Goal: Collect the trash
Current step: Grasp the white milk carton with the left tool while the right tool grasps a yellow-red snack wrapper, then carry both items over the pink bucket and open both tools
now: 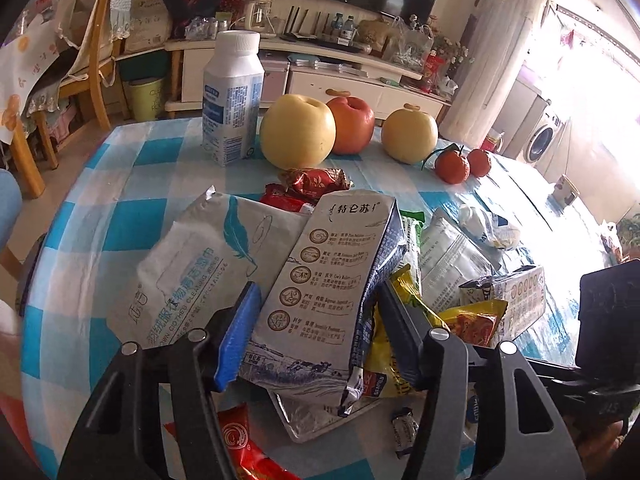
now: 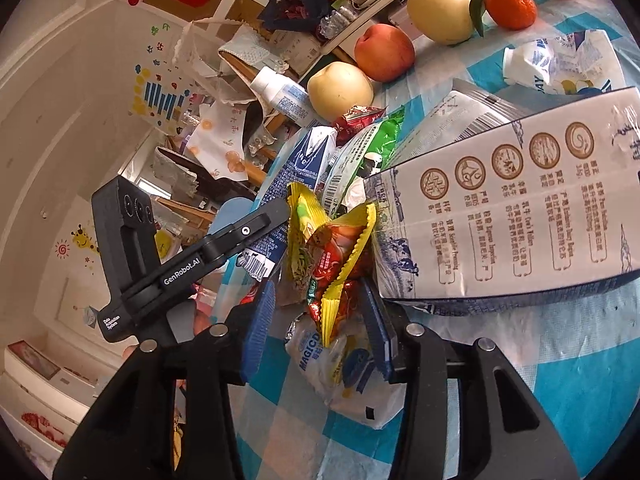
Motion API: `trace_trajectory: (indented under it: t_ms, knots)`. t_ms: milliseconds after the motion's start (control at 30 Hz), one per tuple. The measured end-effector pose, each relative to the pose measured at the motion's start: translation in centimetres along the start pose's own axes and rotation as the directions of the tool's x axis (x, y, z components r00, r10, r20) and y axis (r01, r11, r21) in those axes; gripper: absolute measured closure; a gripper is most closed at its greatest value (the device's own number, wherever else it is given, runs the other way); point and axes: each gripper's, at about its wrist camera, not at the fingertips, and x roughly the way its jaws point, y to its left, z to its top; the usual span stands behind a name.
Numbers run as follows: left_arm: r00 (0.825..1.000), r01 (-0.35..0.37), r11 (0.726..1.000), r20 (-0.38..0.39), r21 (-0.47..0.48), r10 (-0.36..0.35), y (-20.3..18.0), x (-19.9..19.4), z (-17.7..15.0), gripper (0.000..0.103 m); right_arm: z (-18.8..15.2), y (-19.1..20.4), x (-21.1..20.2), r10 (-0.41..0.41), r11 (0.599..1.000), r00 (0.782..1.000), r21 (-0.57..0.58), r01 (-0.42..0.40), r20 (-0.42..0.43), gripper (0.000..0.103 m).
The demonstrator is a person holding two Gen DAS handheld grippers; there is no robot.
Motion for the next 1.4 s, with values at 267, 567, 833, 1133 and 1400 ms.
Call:
trace_trajectory:
  t_ms: [267, 567, 833, 1133, 1400]
  knots:
    - [1.0, 0.007, 1.0, -0.029, -0.001, -0.007, 0.1, 0.8, -0.4, 0.029, 0.3, 1.0, 1.4, -0.075, 0.993, 0.997, -0.087, 0.074, -0.002, 0.03]
    - [1.0, -0.002, 1.0, -0.019, 0.004, 0.002, -0.3, 0.4, -0.6, 0.043, 0.6, 0.1, 1.2, -0.091, 0.995, 0.996, -0.045, 0.091, -0.012, 0.065]
    - [0.999, -0.037, 0.994, 0.024, -0.103, 0.04, 1.1, -2.0, -1.6, 0.047, 0.5, 1.8, 0.7, -0.157, 0.981, 0.988, -0.113, 0.156, 0.0, 0.084]
    - [0.987, -0.053, 0.981, 0.138, -0.184, 0.079, 2.3, -8.2, -3.0, 0.047, -0.2, 3.5, -0.6, -0.182, 0.972, 0.982, -0.14, 0.187, 0.045, 0.094]
    - [0.957, -0.157, 0.949, 0.194, -0.275, 0.215, 4.6, -13.5, -4.5, 0.047, -0.8, 7.2, -1.8, -0.174, 0.961, 0.98, -0.202, 0.19, 0.093, 0.094]
